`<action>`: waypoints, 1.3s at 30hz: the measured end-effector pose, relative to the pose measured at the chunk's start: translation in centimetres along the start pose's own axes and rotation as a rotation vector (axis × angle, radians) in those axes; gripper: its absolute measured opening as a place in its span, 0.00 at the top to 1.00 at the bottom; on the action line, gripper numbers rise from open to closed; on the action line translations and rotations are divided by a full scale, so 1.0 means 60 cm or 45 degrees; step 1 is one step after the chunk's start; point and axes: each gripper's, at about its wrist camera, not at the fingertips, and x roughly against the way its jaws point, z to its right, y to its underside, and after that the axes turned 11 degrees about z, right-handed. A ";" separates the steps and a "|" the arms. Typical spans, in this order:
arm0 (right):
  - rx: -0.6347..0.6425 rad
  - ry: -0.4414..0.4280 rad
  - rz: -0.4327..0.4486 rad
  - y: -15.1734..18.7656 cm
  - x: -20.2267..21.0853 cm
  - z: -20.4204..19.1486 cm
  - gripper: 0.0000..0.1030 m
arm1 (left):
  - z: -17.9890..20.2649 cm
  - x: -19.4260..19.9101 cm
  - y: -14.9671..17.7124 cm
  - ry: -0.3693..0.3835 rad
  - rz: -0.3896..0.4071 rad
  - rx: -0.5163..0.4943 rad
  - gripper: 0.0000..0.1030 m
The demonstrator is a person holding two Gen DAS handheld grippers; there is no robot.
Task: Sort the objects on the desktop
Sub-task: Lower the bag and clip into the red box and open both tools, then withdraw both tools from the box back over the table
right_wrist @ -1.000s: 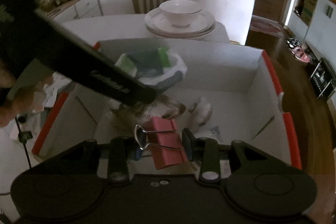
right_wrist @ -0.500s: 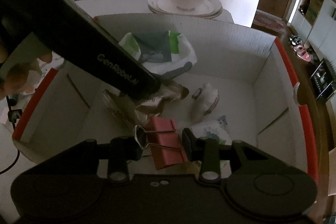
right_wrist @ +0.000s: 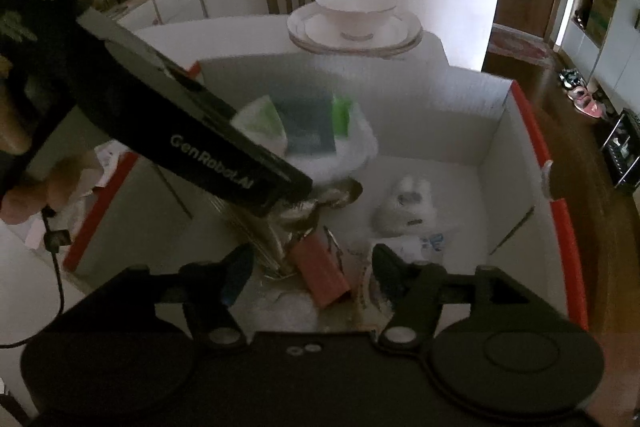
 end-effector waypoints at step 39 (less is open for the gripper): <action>-0.088 -0.003 0.234 -0.027 0.115 -0.106 0.11 | -0.090 0.300 0.232 -0.076 0.352 0.063 0.12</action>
